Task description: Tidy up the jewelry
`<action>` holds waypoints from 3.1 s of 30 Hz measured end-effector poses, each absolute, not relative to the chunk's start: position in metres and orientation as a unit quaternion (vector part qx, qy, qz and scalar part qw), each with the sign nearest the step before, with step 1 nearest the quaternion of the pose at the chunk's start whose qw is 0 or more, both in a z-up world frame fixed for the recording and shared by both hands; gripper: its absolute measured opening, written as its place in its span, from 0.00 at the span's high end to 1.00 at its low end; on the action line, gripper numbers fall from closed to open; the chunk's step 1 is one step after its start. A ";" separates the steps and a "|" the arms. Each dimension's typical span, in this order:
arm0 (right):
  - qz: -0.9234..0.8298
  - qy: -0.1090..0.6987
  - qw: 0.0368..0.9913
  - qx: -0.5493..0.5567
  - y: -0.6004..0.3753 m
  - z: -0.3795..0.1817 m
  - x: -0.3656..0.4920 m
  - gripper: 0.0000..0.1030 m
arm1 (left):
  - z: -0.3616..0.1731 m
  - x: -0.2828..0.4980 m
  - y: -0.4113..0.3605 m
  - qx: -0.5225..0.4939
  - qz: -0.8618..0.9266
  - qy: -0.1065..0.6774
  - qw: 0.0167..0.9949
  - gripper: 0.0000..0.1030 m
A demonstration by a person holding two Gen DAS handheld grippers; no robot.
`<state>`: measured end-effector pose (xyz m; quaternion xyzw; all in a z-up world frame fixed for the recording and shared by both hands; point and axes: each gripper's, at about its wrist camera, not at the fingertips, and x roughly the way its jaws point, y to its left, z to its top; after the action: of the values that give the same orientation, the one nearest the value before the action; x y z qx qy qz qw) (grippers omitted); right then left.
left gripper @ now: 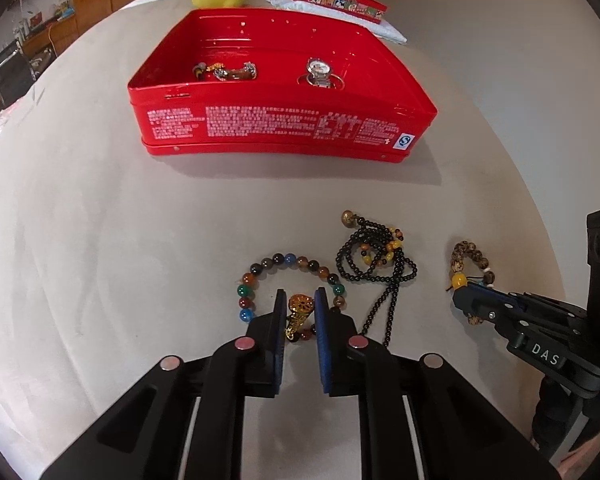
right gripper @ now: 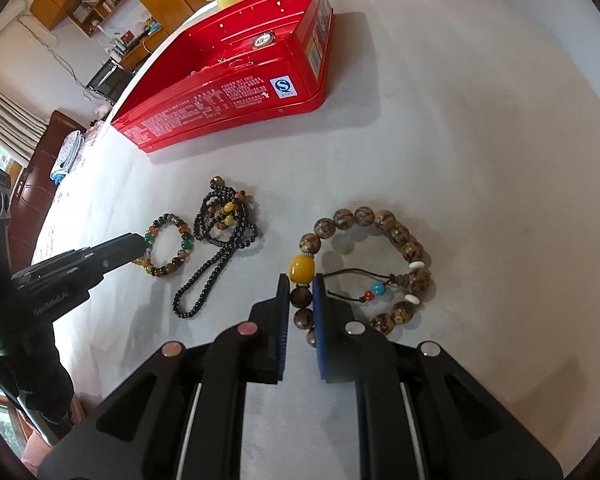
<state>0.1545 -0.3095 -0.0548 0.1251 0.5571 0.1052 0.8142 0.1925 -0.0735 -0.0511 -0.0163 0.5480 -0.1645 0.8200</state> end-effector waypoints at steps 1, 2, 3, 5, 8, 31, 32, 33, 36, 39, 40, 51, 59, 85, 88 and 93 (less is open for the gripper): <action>0.104 0.559 0.813 0.127 -0.310 -0.056 0.155 0.91 | -0.054 0.195 -0.075 -0.016 -0.164 0.548 0.820 0.87; 0.104 0.560 0.812 0.128 -0.309 -0.056 0.155 0.91 | -0.055 0.200 -0.076 -0.017 -0.163 0.547 0.821 0.87; 0.106 0.560 0.811 0.129 -0.309 -0.057 0.155 0.91 | -0.055 0.200 -0.075 -0.019 -0.164 0.547 0.821 0.87; 0.110 0.558 0.812 0.133 -0.311 -0.056 0.155 0.91 | -0.053 0.200 -0.074 -0.024 -0.168 0.545 0.821 0.87; 0.111 0.553 0.815 0.132 -0.311 -0.051 0.153 0.91 | -0.046 0.197 -0.069 -0.025 -0.167 0.535 0.828 0.87; 0.148 0.503 0.838 0.149 -0.310 0.035 0.173 0.91 | -0.001 0.206 -0.056 -0.036 -0.162 0.509 0.844 0.87; 0.149 0.501 0.840 0.148 -0.308 0.041 0.177 0.91 | 0.002 0.208 -0.056 -0.037 -0.161 0.508 0.845 0.87; 0.151 0.499 0.840 0.148 -0.307 0.044 0.181 0.91 | 0.006 0.213 -0.056 -0.038 -0.160 0.507 0.846 0.87; 0.159 0.494 0.841 0.152 -0.303 0.058 0.195 0.91 | 0.017 0.225 -0.056 -0.042 -0.159 0.503 0.849 0.87; 0.161 0.482 0.848 0.151 -0.299 0.076 0.213 0.91 | 0.029 0.242 -0.058 -0.044 -0.154 0.495 0.854 0.87; 0.161 0.479 0.850 0.151 -0.298 0.080 0.219 0.91 | 0.032 0.247 -0.059 -0.044 -0.154 0.494 0.854 0.87; 0.147 0.467 0.858 0.156 -0.277 0.075 0.324 0.91 | 0.026 0.348 -0.073 -0.052 -0.125 0.494 0.859 0.87; 0.141 0.494 0.844 0.155 -0.258 0.036 0.390 0.91 | -0.008 0.409 -0.083 -0.041 -0.104 0.515 0.850 0.87; 0.140 0.472 0.863 0.117 -0.273 0.037 0.343 0.87 | 0.001 0.351 -0.060 -0.038 -0.102 0.504 0.857 0.62; 0.143 0.468 0.867 0.091 -0.273 0.040 0.307 0.87 | 0.007 0.317 -0.055 -0.031 -0.106 0.487 0.866 0.59; 0.152 0.475 0.863 0.076 -0.276 0.030 0.252 0.87 | 0.003 0.260 -0.047 -0.006 -0.094 0.474 0.875 0.51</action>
<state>0.2518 -0.2758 0.0304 0.0760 0.4751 0.1519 0.8634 0.2604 -0.0467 0.0032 -0.0062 0.4741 -0.0939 0.8754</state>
